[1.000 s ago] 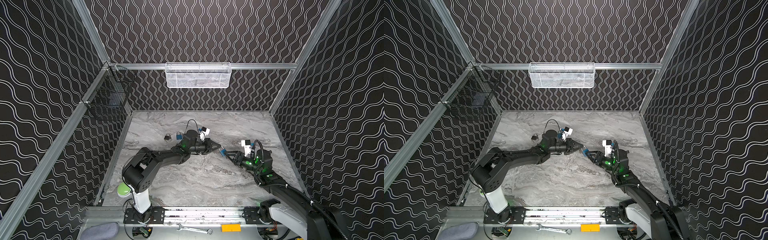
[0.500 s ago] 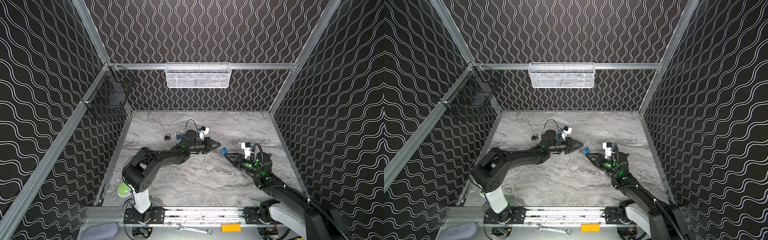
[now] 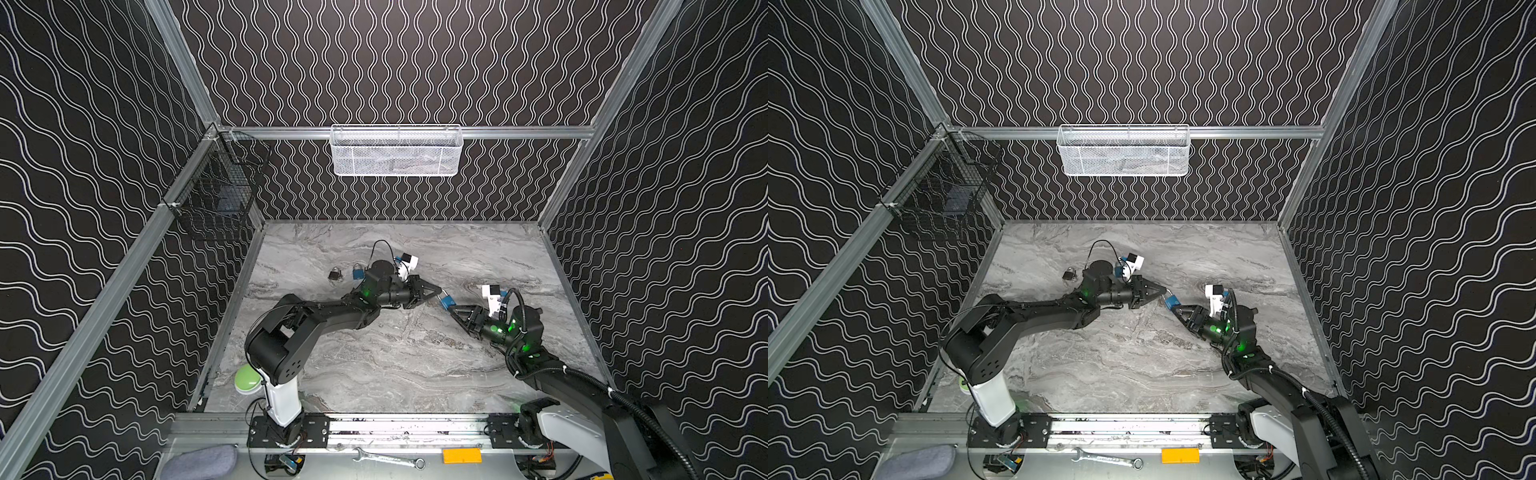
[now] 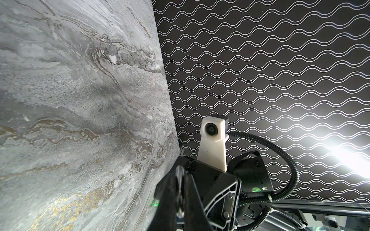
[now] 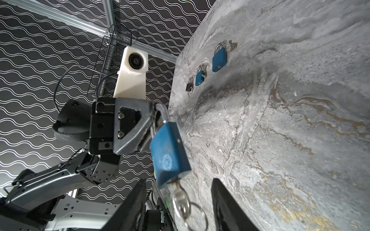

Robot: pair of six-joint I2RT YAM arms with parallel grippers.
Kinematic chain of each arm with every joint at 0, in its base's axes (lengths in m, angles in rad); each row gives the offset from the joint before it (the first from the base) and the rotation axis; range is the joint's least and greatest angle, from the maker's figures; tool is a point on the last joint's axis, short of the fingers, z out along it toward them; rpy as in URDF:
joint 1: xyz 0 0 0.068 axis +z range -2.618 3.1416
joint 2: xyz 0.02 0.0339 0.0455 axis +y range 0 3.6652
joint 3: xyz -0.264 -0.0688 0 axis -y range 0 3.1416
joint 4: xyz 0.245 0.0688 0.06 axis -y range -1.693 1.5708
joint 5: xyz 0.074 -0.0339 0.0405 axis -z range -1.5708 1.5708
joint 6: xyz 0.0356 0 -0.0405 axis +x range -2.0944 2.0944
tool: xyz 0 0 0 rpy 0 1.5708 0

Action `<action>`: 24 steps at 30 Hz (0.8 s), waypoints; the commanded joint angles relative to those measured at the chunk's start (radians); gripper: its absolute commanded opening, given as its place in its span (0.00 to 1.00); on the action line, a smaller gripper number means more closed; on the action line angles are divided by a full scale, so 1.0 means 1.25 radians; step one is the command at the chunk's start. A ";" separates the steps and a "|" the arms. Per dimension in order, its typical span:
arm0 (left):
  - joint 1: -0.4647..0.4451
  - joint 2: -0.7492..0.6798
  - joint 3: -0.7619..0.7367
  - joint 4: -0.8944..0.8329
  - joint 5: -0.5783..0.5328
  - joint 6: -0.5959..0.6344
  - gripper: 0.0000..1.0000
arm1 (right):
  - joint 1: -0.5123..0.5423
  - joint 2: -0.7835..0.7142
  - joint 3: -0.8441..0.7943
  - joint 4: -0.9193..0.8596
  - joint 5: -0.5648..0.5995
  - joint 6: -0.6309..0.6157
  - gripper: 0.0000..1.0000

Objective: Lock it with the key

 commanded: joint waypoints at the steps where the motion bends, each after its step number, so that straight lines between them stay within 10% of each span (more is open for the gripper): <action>1: -0.001 -0.002 0.000 0.053 0.001 -0.010 0.00 | -0.001 0.012 0.018 0.061 -0.008 0.011 0.53; 16: -0.001 -0.003 -0.009 0.084 0.003 -0.028 0.00 | -0.002 0.038 0.015 0.102 -0.015 0.028 0.52; 24: -0.002 0.013 -0.020 0.128 0.009 -0.046 0.00 | -0.001 0.073 0.034 0.147 -0.036 0.048 0.29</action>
